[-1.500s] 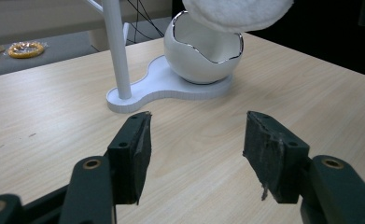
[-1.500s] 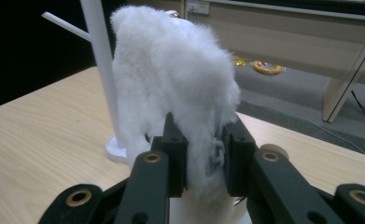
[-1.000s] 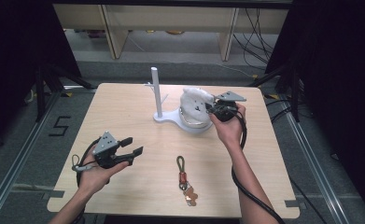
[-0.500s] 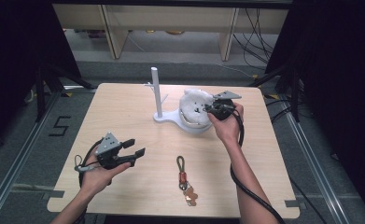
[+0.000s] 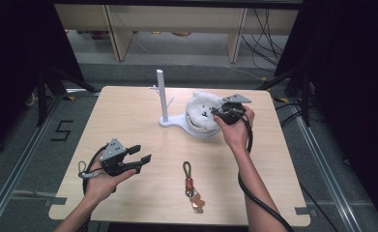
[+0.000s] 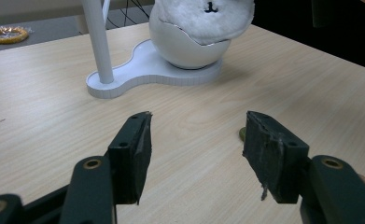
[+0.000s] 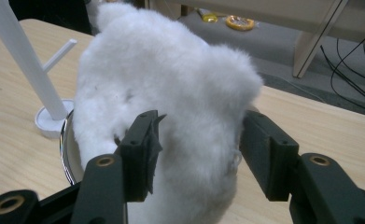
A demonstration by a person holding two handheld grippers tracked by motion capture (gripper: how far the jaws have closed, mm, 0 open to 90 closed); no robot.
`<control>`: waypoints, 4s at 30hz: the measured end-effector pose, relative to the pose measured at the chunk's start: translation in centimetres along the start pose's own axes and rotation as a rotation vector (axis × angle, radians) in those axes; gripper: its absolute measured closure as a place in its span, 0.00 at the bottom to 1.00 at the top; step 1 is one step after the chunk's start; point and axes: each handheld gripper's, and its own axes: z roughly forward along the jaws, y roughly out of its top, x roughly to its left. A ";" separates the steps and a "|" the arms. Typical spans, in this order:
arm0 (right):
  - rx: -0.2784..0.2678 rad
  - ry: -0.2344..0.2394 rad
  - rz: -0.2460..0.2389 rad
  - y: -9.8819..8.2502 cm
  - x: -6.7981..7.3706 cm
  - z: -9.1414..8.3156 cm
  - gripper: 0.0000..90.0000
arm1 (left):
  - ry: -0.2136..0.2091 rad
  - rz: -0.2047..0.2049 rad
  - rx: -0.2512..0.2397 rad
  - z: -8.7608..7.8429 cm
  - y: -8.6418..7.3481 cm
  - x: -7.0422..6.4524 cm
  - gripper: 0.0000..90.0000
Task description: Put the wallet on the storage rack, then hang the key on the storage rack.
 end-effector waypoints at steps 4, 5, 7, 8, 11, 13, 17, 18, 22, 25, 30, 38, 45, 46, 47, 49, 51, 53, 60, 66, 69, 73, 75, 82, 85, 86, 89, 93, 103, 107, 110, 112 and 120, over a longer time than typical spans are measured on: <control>-0.037 -0.008 -0.013 0.2 0.0 -0.7 0.63 | -0.005 -0.002 -0.007 0.1 0.0 -0.1 0.46; -0.041 -0.021 0.003 0.1 0.2 -0.9 0.66 | -0.003 0.000 -0.003 0.1 0.0 -0.1 0.46; -0.047 -0.032 -0.008 0.0 0.2 -0.9 0.70 | -0.015 -0.002 -0.009 0.2 -0.1 -0.1 0.46; -0.031 -0.023 0.003 0.0 0.2 -1.0 0.72 | -0.014 -0.002 -0.008 0.3 -0.1 -0.2 0.46; -0.023 -0.034 -0.011 -0.2 0.1 -0.9 0.74 | -0.014 0.001 -0.003 0.3 -0.1 -0.3 0.46; -0.029 -0.036 -0.043 -0.2 -0.2 -0.7 0.75 | -0.014 0.001 -0.002 0.3 -0.1 -0.4 0.46; -0.007 -0.037 -0.013 -0.3 -0.1 -0.5 0.76 | -0.020 0.001 -0.004 0.5 -0.1 -0.4 0.46; -0.007 -0.037 -0.013 -0.3 -0.1 -0.5 0.76 | -0.023 0.004 -0.003 0.5 -0.1 -0.4 0.46; -0.032 -0.034 -0.029 -0.3 -0.4 -0.4 0.71 | -0.025 0.003 0.006 0.6 -0.1 -0.6 0.46; -0.057 -0.034 -0.024 0.0 -0.3 -1.0 0.64 | -0.035 -0.002 0.012 0.9 -0.1 -0.8 0.45; -0.070 -0.027 0.000 0.1 -0.6 -2.8 0.58 | -0.068 -0.007 0.030 1.5 0.1 -1.3 0.43; -0.045 0.003 0.098 -2.2 -1.5 -6.0 0.54 | -0.098 -0.015 0.048 2.5 -0.1 -2.3 0.40; 0.037 0.010 0.118 -5.5 -2.2 -7.3 0.50 | -0.134 -0.019 0.077 3.2 -0.4 -3.1 0.39; 0.067 0.008 0.130 -6.5 -2.1 -7.6 0.49 | -0.140 -0.019 0.081 3.3 -0.5 -3.1 0.39; 0.067 0.008 0.130 -6.5 -2.1 -7.6 0.49 | -0.133 -0.022 0.091 3.3 -0.5 -3.2 0.39; 0.102 0.007 0.127 -7.5 -1.9 -7.8 0.48 | -0.145 -0.028 0.092 3.4 -0.5 -3.2 0.39; 0.118 0.020 0.135 -8.5 -1.6 -8.0 0.49 | -0.142 -0.032 0.092 3.4 -0.6 -3.3 0.39; 0.131 0.027 0.138 -9.4 -1.4 -8.3 0.49 | -0.141 -0.036 0.109 3.4 -0.6 -3.4 0.39; 0.113 0.024 0.163 -12.0 -1.3 -9.0 0.49 | -0.170 -0.054 0.110 3.6 -0.4 -3.6 0.40; 0.121 -0.010 0.167 -12.4 -1.3 -9.4 0.48 | -0.157 -0.058 0.128 3.4 -0.2 -3.7 0.40; 0.153 -0.012 0.176 -12.3 -1.4 -9.4 0.52 | -0.170 -0.074 0.124 3.6 -0.2 -3.7 0.40; 0.175 0.014 0.192 -12.3 -1.5 -9.6 0.57 | -0.166 -0.083 0.134 3.8 0.1 -3.8 0.40; 0.204 -0.008 0.197 -12.3 -1.5 -9.8 0.58 | -0.163 -0.091 0.145 4.0 0.1 -4.0 0.41; 0.232 0.002 0.224 -12.0 -1.7 -10.3 0.60 | -0.176 -0.115 0.255 5.2 0.8 -4.8 0.42; 0.239 0.001 0.222 -12.0 -1.6 -10.3 0.60 | -0.174 -0.122 0.295 5.8 1.1 -5.2 0.42; 0.264 0.002 0.227 -11.9 -1.4 -10.4 0.60 | -0.166 -0.122 0.312 6.0 1.1 -5.4 0.42; 0.279 0.015 0.223 -11.9 -1.1 -10.2 0.60 | -0.173 -0.127 0.363 6.5 1.2 -5.9 0.42; 0.285 0.024 0.215 -11.9 -0.9 -10.0 0.59 | -0.180 -0.122 0.437 7.7 1.0 -6.4 0.42; 0.303 0.039 0.223 -11.9 -0.8 -9.9 0.57 | -0.179 -0.078 0.557 9.8 0.4 -7.9 0.41; 0.327 0.036 0.230 -12.0 -0.6 -10.1 0.56 | -0.167 -0.085 0.564 10.2 0.5 -8.5 0.41; 0.295 0.052 0.211 -12.1 -0.8 -9.7 0.56 | -0.178 -0.051 0.604 10.5 0.5 -8.4 0.41; 0.297 0.040 0.199 -12.1 -0.9 -9.7 0.56 | -0.171 -0.048 0.608 10.7 0.5 -8.6 0.41; 0.312 0.039 0.227 -12.1 -0.6 -9.7 0.56 | -0.163 -0.035 0.616 11.3 0.5 -8.8 0.41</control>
